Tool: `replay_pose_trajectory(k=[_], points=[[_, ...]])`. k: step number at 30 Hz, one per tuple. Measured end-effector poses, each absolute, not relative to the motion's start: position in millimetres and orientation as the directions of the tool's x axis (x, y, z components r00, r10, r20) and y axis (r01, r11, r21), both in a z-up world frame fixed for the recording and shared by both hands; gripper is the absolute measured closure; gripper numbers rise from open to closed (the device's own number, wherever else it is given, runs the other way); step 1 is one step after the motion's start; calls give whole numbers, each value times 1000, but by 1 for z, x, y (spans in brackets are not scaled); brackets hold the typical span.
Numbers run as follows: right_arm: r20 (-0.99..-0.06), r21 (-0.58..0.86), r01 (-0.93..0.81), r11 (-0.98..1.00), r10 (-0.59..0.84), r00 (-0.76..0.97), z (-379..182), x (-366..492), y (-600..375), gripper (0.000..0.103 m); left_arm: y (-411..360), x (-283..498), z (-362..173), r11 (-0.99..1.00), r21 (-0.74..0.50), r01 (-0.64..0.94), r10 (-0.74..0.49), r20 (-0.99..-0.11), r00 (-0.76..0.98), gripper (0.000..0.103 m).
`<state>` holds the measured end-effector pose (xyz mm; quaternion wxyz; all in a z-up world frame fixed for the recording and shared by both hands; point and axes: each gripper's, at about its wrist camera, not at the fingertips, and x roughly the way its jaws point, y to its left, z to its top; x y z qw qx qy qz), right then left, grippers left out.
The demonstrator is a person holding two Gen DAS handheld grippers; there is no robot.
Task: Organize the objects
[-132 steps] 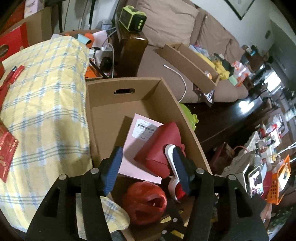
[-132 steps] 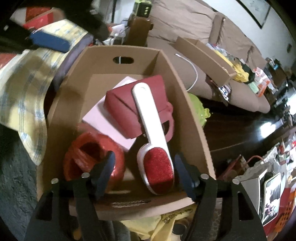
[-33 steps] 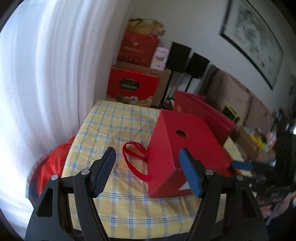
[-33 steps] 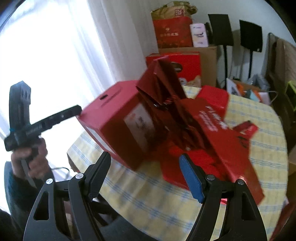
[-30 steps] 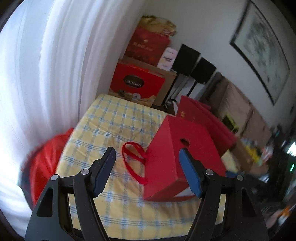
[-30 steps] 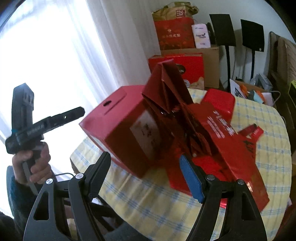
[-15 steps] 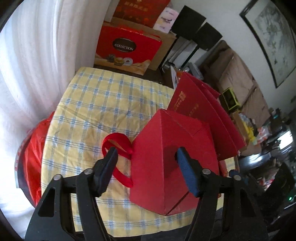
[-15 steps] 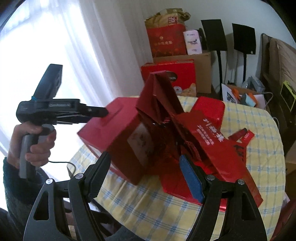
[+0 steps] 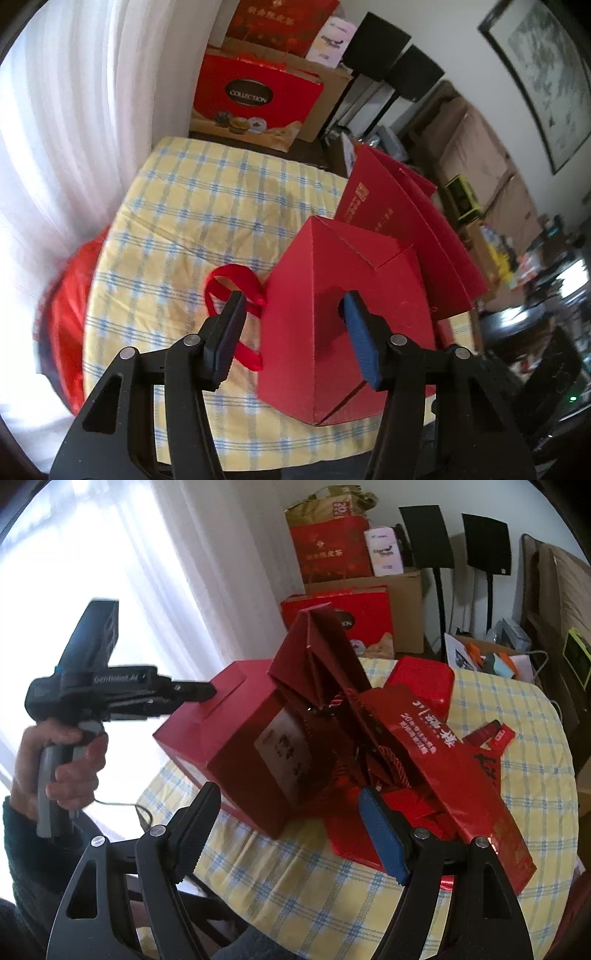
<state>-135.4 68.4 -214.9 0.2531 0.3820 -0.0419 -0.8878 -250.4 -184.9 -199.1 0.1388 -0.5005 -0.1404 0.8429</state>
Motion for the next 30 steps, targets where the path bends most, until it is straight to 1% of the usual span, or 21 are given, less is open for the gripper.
replay_pose_trajectory(k=[2, 5, 7, 9, 10, 11, 13, 14, 17, 20, 22, 25, 28, 29, 30], points=[[-668, 251, 426, -869, -474, -573, -218, -136, 66, 24, -188, -246, -199, -927, -363, -91, 361, -803, -474, 51], [-702, 162, 419, -894, -402, -587, -231, -138, 62, 25, -209, -234, -203, -912, -407, -48, 372, -773, -513, 51], [-721, 134, 426, -895, -383, -578, -242, -140, 60, 25, -228, -227, -204, -917, -397, 19, 324, -774, -545, 51], [-732, 162, 422, -892, -395, -555, -251, -144, 60, 25, -242, -225, -204, -938, -333, 94, 228, -800, -555, 52], [-731, 189, 422, -887, -414, -542, -255, -145, 60, 25, -247, -225, -206, -941, -320, 112, 209, -807, -552, 56], [-728, 221, 427, -877, -439, -527, -258, -146, 60, 25, -252, -225, -208, -940, -320, 119, 207, -811, -548, 58], [-724, 258, 431, -865, -469, -506, -262, -147, 58, 25, -260, -226, -214, -921, -370, 118, 251, -798, -548, 58], [-722, 272, 435, -858, -481, -497, -263, -148, 56, 25, -261, -225, -216, -920, -374, 116, 253, -794, -553, 58], [-712, 310, 447, -839, -517, -476, -261, -150, 53, 25, -268, -223, -223, -925, -351, 147, 217, -803, -556, 58], [-684, 383, 460, -801, -580, -442, -260, -150, 51, 25, -283, -221, -236, -910, -365, 196, 210, -815, -540, 58], [-681, 401, 458, -793, -593, -430, -261, -151, 48, 25, -292, -220, -244, -897, -385, 215, 225, -819, -528, 58], [-686, 398, 460, -794, -590, -425, -263, -154, 42, 25, -300, -216, -254, -908, -340, 247, 183, -849, -496, 58], [-662, 422, 474, -773, -620, -421, -261, -158, 35, 25, -309, -211, -264, -897, -346, 274, 189, -863, -469, 58], [-650, 429, 480, -765, -630, -424, -259, -159, 33, 29, -313, -208, -264, -892, -347, 290, 184, -864, -469, 58], [-642, 431, 489, -758, -639, -425, -259, -160, 32, 40, -316, -205, -262, -888, -348, 300, 176, -861, -478, 59]])
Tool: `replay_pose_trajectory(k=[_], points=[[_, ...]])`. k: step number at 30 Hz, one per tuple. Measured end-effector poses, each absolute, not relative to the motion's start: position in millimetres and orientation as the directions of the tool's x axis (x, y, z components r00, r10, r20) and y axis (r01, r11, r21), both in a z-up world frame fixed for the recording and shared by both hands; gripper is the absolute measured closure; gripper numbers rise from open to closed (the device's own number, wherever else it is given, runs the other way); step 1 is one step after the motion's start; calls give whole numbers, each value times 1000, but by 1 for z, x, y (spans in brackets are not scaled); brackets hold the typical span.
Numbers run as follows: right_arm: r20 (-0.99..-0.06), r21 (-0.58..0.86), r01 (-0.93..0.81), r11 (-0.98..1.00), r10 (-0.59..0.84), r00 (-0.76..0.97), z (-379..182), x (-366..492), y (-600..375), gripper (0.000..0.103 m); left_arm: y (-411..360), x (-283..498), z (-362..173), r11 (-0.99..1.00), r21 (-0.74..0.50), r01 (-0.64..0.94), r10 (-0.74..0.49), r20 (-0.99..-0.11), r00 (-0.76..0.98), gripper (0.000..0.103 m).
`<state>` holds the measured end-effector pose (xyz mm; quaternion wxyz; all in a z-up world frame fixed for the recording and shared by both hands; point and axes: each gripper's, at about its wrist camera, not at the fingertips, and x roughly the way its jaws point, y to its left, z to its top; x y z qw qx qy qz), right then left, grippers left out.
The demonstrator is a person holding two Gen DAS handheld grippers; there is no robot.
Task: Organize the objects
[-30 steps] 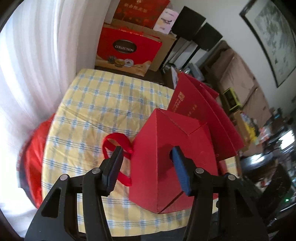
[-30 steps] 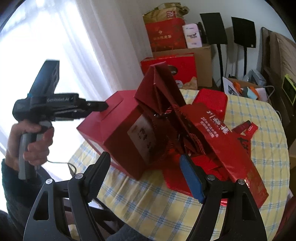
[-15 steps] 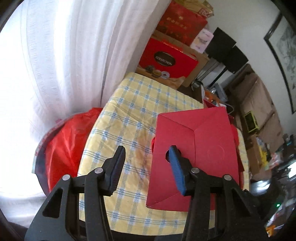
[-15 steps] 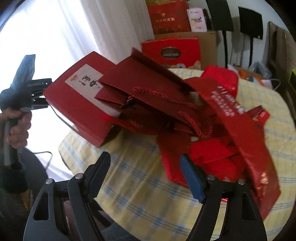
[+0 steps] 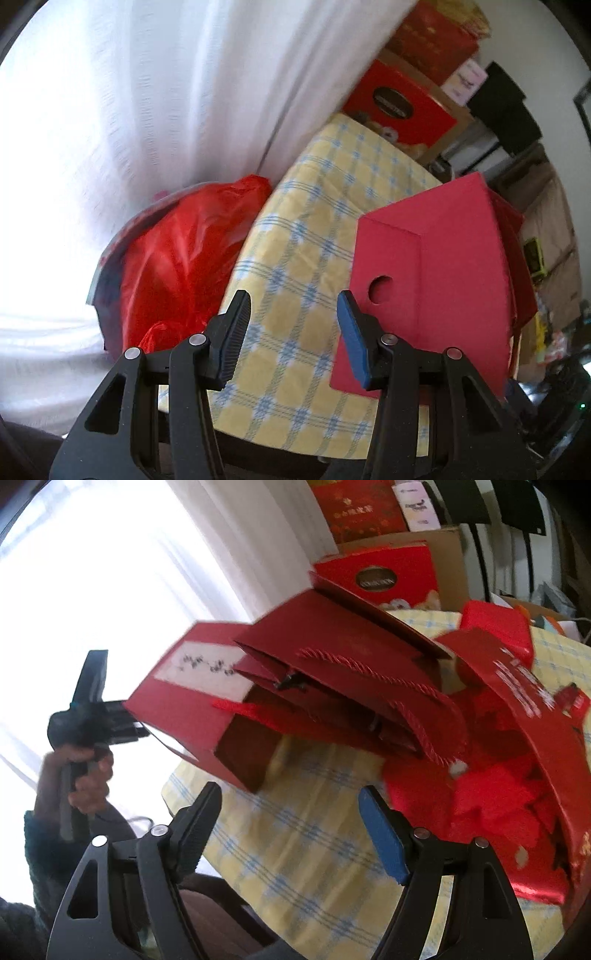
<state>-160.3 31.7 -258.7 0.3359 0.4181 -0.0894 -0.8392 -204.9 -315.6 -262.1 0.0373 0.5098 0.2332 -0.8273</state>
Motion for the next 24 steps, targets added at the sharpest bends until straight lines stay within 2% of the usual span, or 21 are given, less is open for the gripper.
replay_pose_trajectory(k=[1, 2, 4, 10, 15, 18, 24], points=[[-638, 430, 497, -754, -643, -423, -259, -165, 28, 47, -320, -201, -258, -883, -348, 315, 159, -853, -496, 59], [-637, 428, 504, -750, -646, -421, -261, -169, 24, 62, -322, -200, -255, -878, -353, 323, 150, -844, -515, 59], [-644, 422, 502, -755, -639, -420, -264, -174, 17, 70, -326, -200, -248, -872, -370, 322, 144, -821, -552, 58], [-619, 449, 527, -722, -677, -399, -269, -188, -9, 72, -326, -205, -257, -857, -401, 322, 168, -810, -562, 57], [-568, 434, 587, -684, -713, -411, -258, -175, -21, 79, -326, -206, -263, -863, -373, 340, 146, -829, -540, 58], [-534, 441, 590, -676, -726, -433, -251, -178, -16, 79, -324, -204, -262, -867, -366, 339, 145, -835, -531, 58], [-588, 314, 556, -769, -618, -522, -251, -189, -17, 79, -302, -188, -220, -908, -310, 281, 87, -796, -599, 56]])
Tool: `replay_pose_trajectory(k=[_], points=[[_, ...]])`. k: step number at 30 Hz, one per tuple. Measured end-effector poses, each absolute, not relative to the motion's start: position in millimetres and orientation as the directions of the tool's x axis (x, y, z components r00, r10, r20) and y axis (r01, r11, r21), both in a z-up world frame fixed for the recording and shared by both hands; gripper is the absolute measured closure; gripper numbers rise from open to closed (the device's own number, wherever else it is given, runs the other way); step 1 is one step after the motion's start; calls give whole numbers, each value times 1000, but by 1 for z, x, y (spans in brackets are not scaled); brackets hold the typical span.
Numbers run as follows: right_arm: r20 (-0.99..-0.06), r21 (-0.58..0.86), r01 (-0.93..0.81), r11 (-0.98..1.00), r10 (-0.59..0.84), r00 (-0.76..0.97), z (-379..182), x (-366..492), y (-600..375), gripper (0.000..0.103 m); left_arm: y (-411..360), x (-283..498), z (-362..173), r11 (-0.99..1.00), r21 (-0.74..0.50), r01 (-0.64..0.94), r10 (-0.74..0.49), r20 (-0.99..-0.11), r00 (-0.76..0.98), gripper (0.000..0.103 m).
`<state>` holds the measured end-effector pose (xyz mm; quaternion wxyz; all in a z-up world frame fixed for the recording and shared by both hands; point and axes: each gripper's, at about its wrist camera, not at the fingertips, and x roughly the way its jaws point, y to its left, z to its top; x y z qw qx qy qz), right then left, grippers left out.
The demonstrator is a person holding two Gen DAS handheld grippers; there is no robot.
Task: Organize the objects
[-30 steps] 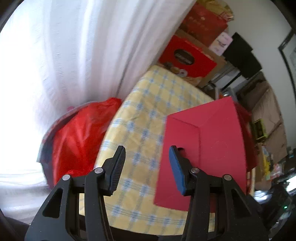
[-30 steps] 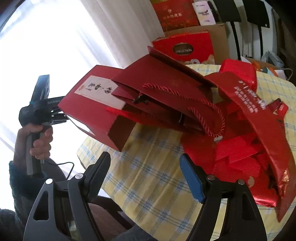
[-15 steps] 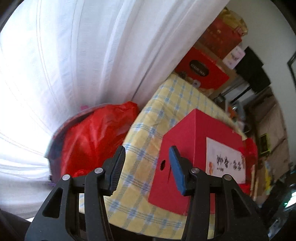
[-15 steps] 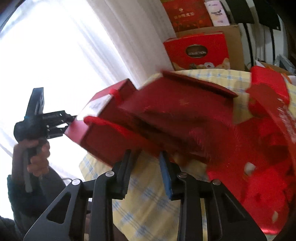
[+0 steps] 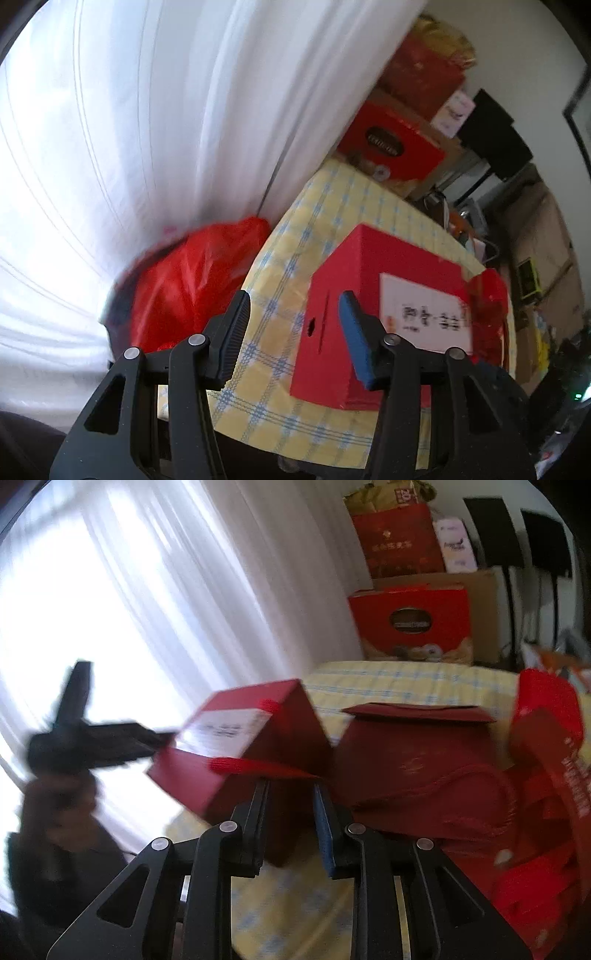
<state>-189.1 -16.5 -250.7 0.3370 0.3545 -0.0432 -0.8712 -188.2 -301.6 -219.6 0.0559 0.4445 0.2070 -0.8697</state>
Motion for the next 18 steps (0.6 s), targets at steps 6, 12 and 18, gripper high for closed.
replay_pose_trajectory(k=[6, 12, 18], points=[[-565, 324, 473, -819, -569, -597, -254, -194, 6, 76, -239, -178, -181, -979, -189, 79, 95, -761, -642, 39], [-550, 384, 381, -841, -540, -637, -250, -193, 47, 76, -130, -178, -175, -947, 289, -138, -112, -702, -704, 32], [-547, 446, 261, -856, -492, -678, -247, -187, 100, 72, -39, -180, -223, -687, 640, -344, -265, -662, -701, 30]])
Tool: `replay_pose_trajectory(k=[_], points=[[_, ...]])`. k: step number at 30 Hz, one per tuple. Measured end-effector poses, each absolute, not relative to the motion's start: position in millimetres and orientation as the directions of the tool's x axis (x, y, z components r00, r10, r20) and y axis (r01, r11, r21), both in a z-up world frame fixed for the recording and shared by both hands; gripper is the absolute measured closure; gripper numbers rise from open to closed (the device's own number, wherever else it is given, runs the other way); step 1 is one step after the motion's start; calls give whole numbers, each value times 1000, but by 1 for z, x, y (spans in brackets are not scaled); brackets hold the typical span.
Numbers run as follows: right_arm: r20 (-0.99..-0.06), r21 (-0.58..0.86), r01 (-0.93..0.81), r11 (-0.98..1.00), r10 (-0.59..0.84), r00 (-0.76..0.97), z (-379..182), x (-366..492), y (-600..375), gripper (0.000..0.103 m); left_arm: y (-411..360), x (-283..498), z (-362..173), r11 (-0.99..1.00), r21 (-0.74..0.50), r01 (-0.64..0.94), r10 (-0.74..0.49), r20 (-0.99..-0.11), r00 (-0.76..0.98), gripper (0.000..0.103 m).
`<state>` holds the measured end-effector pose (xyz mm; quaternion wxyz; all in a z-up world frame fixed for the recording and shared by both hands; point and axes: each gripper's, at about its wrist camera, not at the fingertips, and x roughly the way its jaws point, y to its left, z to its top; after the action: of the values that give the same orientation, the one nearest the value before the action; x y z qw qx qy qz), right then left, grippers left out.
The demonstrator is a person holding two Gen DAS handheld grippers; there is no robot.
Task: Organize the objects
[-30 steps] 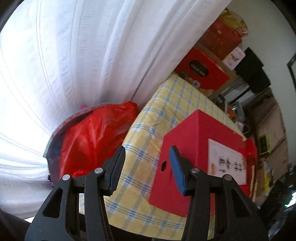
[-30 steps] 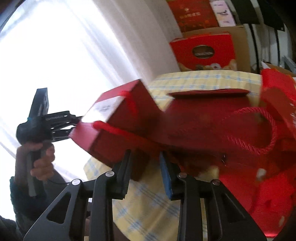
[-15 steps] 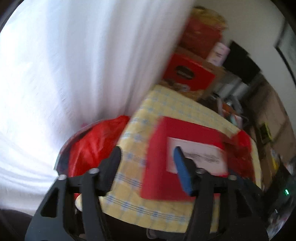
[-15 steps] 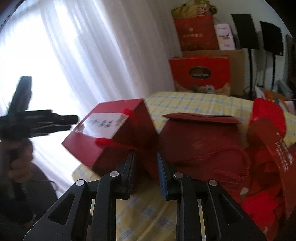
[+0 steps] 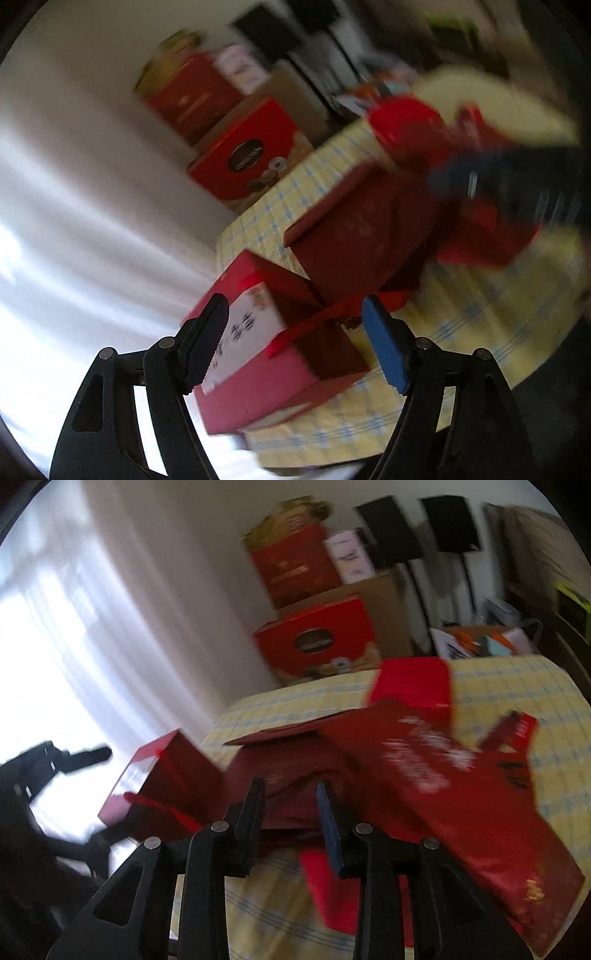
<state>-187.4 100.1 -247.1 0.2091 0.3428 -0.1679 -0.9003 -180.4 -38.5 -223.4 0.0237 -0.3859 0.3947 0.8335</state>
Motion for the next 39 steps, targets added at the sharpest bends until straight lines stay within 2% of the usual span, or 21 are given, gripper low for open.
replay_pose_trajectory(k=[3, 6, 7, 8, 10, 13, 14, 21, 26, 30, 33, 39], points=[[-536, 477, 223, -850, -482, -693, -246, -184, 124, 71, -20, -179, -261, -455, 824, -336, -407, -528, -745, 30], [-524, 488, 199, -850, -468, -712, -243, -180, 140, 70, -16, -180, -286, -282, 908, -310, -465, -412, -783, 36], [-521, 491, 196, -849, -467, -715, -243, -178, 143, 70, -18, -183, -290, -267, 917, -296, -480, -393, -785, 52], [-517, 497, 193, -846, -468, -717, -242, -177, 147, 70, -20, -186, -289, -284, 915, -287, -490, -396, -777, 74], [-510, 507, 186, -842, -467, -722, -241, -177, 151, 70, -32, -195, -273, -414, 877, -245, -478, -438, -761, 92], [-500, 520, 180, -835, -468, -728, -239, -175, 155, 70, -57, -200, -236, -639, 746, -190, -419, -544, -728, 100], [-499, 522, 178, -834, -468, -730, -239, -174, 156, 70, -62, -198, -226, -661, 734, -157, -419, -534, -734, 102], [-475, 535, 178, -826, -468, -745, -230, -166, 164, 70, -110, -189, -115, -841, 539, 55, -340, -446, -828, 102], [-454, 547, 189, -816, -479, -751, -220, -161, 166, 70, -131, -170, -62, -946, 325, -3, -163, -484, -860, 102], [-436, 595, 232, -769, -552, -711, -213, -154, 164, 64, -138, -162, -63, -978, 206, -35, -76, -504, -860, 102], [-416, 639, 247, -729, -597, -686, -212, -146, 161, 59, -145, -153, -78, -995, 50, -82, 45, -518, -854, 102], [-432, 743, 228, -630, -711, -555, -238, -136, 136, 57, -147, -154, -100, -980, -160, -122, 190, -533, -825, 102]])
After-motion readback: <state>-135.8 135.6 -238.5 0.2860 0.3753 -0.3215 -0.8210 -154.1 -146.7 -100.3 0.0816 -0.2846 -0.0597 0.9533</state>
